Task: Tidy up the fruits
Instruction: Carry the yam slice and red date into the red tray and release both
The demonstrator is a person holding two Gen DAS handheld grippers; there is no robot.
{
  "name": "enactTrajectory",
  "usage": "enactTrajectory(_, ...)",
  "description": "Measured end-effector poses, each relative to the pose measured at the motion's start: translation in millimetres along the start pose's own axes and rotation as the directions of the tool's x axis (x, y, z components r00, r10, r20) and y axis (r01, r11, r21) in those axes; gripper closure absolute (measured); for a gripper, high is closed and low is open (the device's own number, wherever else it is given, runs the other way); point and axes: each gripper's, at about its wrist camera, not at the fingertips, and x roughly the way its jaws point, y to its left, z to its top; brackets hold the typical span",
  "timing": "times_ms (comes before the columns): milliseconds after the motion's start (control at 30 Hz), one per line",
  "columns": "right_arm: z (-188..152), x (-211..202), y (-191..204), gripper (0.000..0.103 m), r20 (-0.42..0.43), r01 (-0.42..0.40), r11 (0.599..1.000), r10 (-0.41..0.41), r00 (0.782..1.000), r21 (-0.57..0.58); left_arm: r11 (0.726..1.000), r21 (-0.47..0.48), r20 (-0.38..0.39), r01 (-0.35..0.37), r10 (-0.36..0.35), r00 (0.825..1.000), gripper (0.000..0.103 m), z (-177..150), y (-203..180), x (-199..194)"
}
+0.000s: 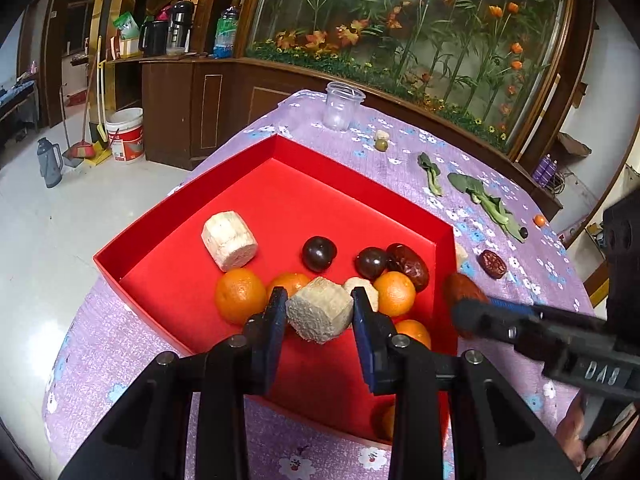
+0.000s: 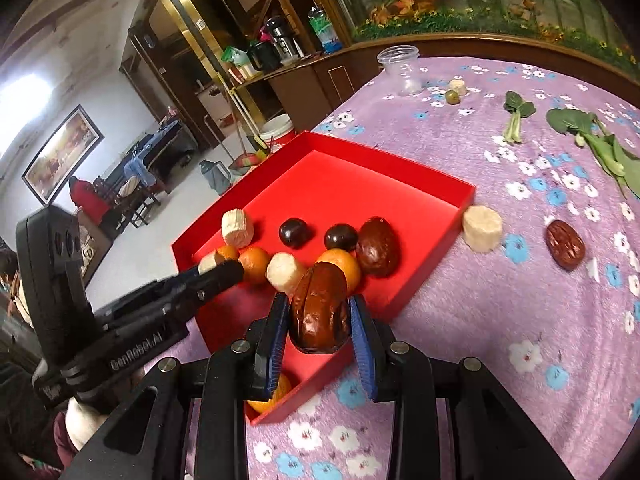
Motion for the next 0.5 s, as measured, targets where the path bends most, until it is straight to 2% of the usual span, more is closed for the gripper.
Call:
enactTrajectory(267, 39, 39, 14, 0.069, -0.043, 0.015, 0.999, -0.017, 0.999, -0.03, 1.0, -0.012, -0.015, 0.002, -0.002, 1.0, 0.072, -3, -1, 11)
enactTrajectory(400, 51, 65, 17, 0.069, -0.073, 0.05, 0.998, -0.053, 0.996, -0.042, 1.0, -0.024, -0.007, -0.012, 0.012, 1.0, 0.072, -2, 4, 10)
enactTrajectory(500, 56, 79, 14, 0.069, -0.094, 0.049, 0.998, -0.051, 0.994, -0.025, 0.999, -0.041, -0.005, -0.012, 0.012, 1.0, 0.069, 0, 9, 9)
